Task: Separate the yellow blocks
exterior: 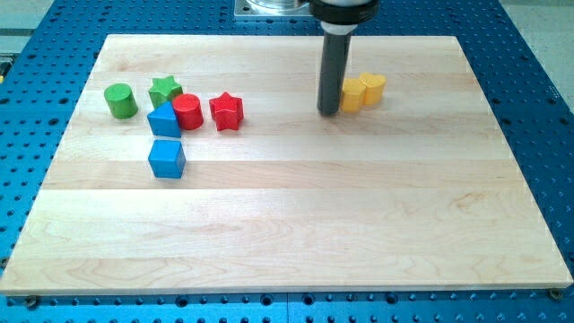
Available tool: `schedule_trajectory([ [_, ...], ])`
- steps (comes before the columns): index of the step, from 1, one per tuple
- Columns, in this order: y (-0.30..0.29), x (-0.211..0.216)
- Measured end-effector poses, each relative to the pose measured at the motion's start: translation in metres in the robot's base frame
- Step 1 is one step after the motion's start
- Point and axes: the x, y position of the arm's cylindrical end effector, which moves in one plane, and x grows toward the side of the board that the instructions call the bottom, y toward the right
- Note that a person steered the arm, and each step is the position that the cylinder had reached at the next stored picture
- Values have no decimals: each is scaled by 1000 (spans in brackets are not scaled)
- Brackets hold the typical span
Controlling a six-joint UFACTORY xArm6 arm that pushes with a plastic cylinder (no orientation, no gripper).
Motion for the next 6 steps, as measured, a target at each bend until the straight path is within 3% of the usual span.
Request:
schedule_trajectory([
  [1, 8, 24],
  [3, 76, 2],
  [4, 75, -33],
  [6, 28, -53],
])
